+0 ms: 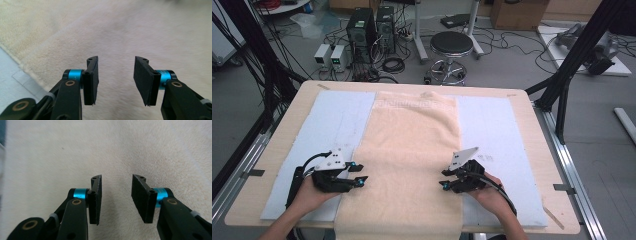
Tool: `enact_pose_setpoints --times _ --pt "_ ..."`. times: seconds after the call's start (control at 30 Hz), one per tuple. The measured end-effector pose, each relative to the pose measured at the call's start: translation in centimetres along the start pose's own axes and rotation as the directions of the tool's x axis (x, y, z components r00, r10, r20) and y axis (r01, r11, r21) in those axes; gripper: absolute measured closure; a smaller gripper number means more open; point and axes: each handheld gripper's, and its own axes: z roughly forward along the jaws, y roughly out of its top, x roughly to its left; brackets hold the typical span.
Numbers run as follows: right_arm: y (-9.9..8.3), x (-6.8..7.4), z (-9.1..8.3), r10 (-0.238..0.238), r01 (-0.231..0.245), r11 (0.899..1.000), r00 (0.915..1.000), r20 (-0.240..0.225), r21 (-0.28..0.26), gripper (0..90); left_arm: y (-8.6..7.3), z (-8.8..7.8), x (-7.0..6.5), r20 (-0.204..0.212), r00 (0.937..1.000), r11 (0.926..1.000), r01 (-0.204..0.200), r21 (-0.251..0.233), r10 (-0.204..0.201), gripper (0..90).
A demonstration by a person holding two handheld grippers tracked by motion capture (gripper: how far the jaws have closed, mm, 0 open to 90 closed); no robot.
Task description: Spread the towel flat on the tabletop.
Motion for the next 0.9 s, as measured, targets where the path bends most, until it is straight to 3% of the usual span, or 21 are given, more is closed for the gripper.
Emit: enact_pose_setpoints --times 0.07,0.13,0.17,0.3,0.37,0.47,0.63,0.83,0.9 --pt "-0.1 -0.4 0.8 0.007 -0.007 0.999 1.0 -0.007 0.038 60.7 -0.2 0.9 0.5 0.021 0.9995 0.9989 0.024 0.04 -0.025 58.0" --pt "-0.4 -0.7 0.9 0.033 -0.033 0.999 0.9992 -0.023 0.02 65.1 -0.6 1.7 0.5 0.042 0.999 0.9973 0.007 0.073 -0.01 61.8" --pt "-0.4 -0.8 0.8 0.033 -0.033 0.999 0.9992 -0.02 0.015 68.0 -0.7 1.7 0.4 0.028 0.9995 0.998 -0.017 0.061 0.016 62.9" --pt "-0.5 -0.8 0.8 0.03 -0.03 1.0 0.9974 -0.065 0.01 82.2 -0.6 1.6 0.4 0.024 0.9995 0.9976 0.021 0.065 -0.022 77.9" --pt "-0.5 -0.9 0.8 0.033 -0.032 0.999 0.9964 -0.079 0.013 84.5 -0.5 1.6 0.0 0.025 0.9995 0.9973 0.017 0.071 -0.018 84.5" --pt "-0.4 -0.4 0.4 0.031 -0.03 0.999 0.9965 -0.077 0.01 85.1 -0.3 1.1 -0.7 0.035 0.9994 0.9965 -0.004 0.084 0.001 86.1" --pt "-0.4 1.9 -1.7 -0.007 0.001 0.998 0.995 -0.1 -0.058 85.0 -0.6 -1.9 -3.4 0.055 0.9975 0.9982 -0.046 0.038 0.044 86.2" --pt "-0.6 6.2 -4.1 -0.052 0.034 0.993 0.9858 -0.16 -0.116 80.3 -1.5 -5.8 -8.3 0.085 0.9924 0.996 -0.09 0.006 0.089 85.7" --pt "-0.6 7.3 -5.0 -0.071 0.048 0.989 0.9833 -0.167 -0.139 75.8 -1.8 -6.7 -9.0 0.122 0.9907 0.9981 -0.061 -0.003 0.061 83.6"
